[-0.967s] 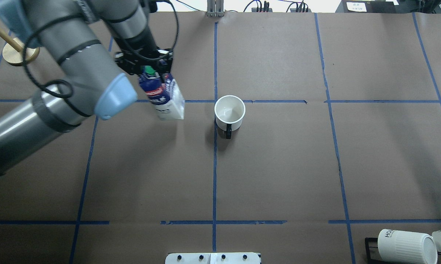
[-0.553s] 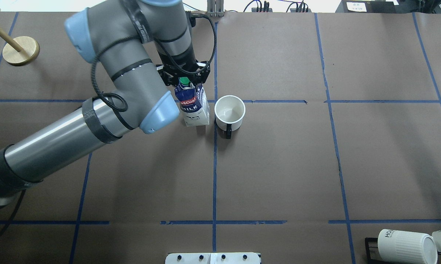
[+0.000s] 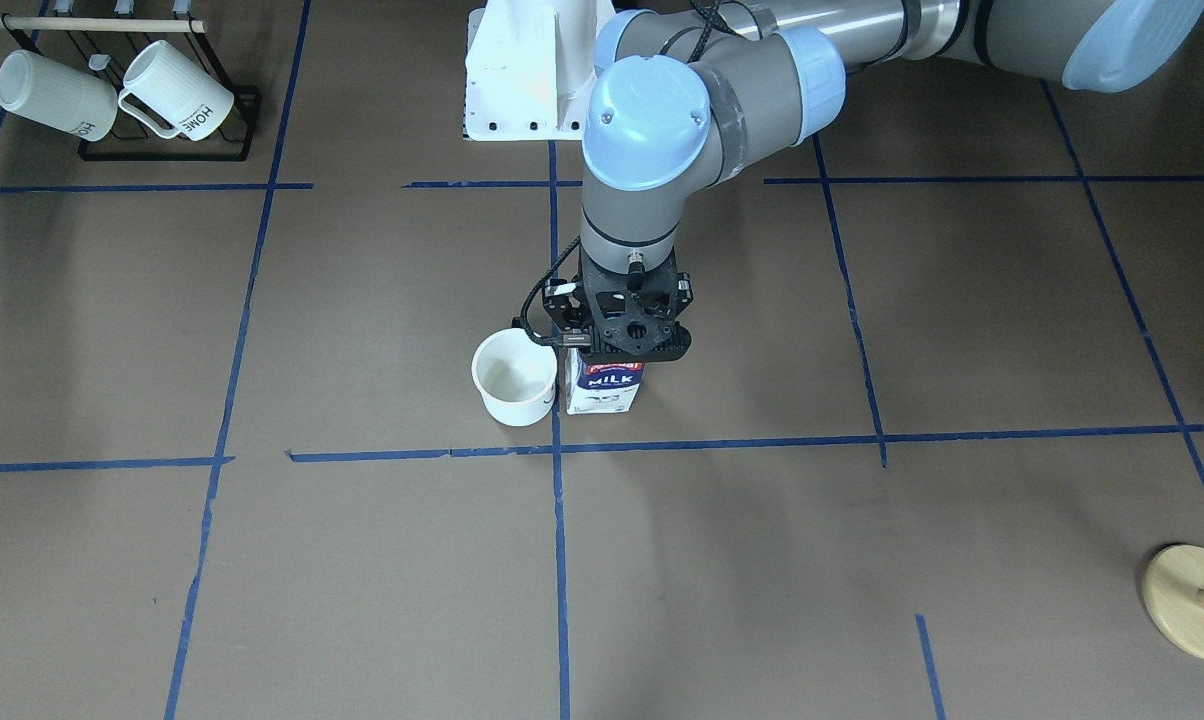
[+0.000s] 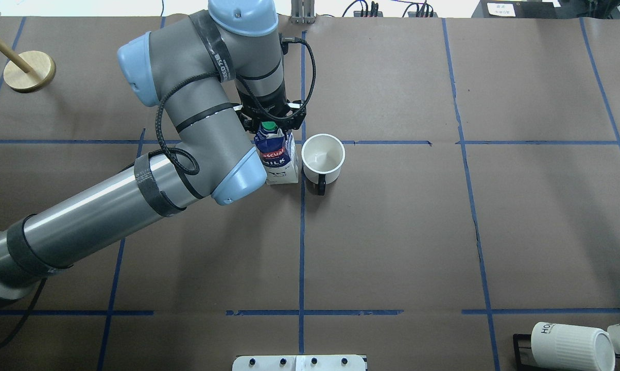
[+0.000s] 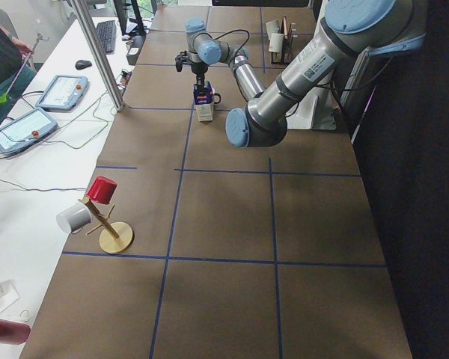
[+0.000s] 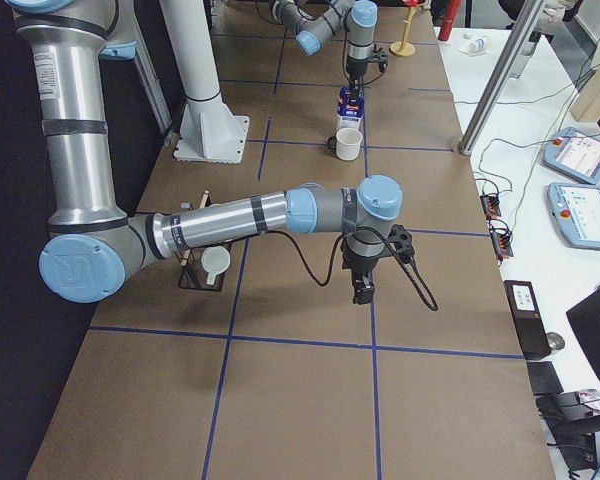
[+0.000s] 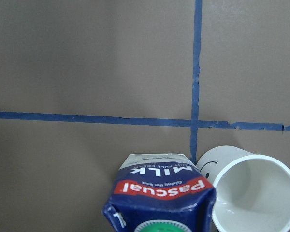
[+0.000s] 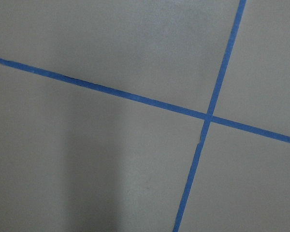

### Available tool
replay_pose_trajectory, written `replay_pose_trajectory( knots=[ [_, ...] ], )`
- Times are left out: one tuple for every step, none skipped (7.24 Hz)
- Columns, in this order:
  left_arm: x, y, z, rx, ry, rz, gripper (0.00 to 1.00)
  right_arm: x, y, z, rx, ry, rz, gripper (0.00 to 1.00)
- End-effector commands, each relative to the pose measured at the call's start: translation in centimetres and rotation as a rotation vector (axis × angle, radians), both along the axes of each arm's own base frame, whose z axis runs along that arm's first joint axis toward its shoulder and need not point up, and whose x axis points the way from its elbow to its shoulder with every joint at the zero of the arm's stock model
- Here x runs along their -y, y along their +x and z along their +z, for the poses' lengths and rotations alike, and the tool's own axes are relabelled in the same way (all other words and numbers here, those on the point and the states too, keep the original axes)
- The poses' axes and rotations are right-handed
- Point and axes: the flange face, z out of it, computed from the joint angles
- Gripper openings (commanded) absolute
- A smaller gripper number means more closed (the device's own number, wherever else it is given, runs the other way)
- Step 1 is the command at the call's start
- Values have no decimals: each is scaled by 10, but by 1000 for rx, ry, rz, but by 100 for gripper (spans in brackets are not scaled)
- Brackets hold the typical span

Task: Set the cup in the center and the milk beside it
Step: 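Set the milk carton down beside the mug and open the left gripper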

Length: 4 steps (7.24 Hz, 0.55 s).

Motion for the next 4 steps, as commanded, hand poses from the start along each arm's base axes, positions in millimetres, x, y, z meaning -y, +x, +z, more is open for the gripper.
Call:
replay_pose_trajectory(
  knots=[
    [-2,2,1,5,9,-2,99,-1,0,1,0,-2,0,100],
    [-2,1,-1,3,17,-4,100,-1,0,1,0,-2,0,100],
    [-4,-5,-8,-9,36,-2,100,-1,0,1,0,-2,0,100],
    [-5,-20,-20,-27,57,1,100,0,-1,0,0,-1,-2,100]
  ],
)
